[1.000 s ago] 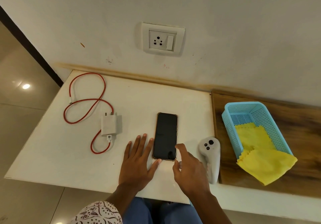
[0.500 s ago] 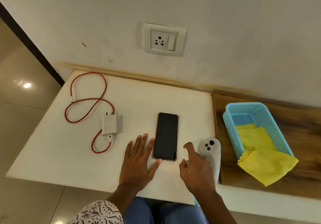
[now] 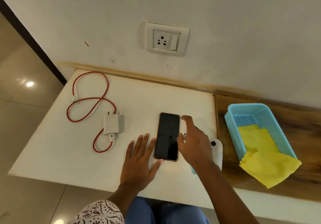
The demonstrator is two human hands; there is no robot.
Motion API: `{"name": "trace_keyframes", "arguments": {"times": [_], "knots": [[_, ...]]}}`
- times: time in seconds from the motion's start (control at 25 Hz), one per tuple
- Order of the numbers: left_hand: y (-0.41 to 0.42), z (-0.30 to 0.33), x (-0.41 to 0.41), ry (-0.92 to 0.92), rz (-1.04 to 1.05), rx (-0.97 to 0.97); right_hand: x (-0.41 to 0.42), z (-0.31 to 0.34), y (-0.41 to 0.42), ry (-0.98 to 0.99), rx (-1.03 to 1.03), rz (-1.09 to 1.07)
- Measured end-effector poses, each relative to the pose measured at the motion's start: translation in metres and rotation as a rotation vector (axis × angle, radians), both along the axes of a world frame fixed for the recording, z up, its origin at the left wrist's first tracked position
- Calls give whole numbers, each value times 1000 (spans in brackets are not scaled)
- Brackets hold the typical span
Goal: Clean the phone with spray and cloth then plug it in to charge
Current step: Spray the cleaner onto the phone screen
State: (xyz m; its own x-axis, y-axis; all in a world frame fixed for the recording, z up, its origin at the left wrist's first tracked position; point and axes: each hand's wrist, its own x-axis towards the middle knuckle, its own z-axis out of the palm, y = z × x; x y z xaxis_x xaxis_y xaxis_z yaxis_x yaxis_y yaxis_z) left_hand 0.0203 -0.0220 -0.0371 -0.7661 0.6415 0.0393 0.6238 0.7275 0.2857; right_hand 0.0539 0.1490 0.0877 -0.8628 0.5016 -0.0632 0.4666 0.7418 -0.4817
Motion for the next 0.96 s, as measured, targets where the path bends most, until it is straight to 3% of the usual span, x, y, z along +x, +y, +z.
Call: {"name": "trace_keyframes", "arguments": {"times": [0.36,0.6,0.8,0.96], "knots": [[0,2,0,-9,-1,-2,-27,-1,16,-69,50,33],[0,1,0,-12,-1,3,-35,6,32,95,151,-58],[-1,0,0,-18,-5,2,-21,-7,26,-74,126,-20],[0,0,0,-2,-2,2,-15,-14,18,-75,96,-8]]}}
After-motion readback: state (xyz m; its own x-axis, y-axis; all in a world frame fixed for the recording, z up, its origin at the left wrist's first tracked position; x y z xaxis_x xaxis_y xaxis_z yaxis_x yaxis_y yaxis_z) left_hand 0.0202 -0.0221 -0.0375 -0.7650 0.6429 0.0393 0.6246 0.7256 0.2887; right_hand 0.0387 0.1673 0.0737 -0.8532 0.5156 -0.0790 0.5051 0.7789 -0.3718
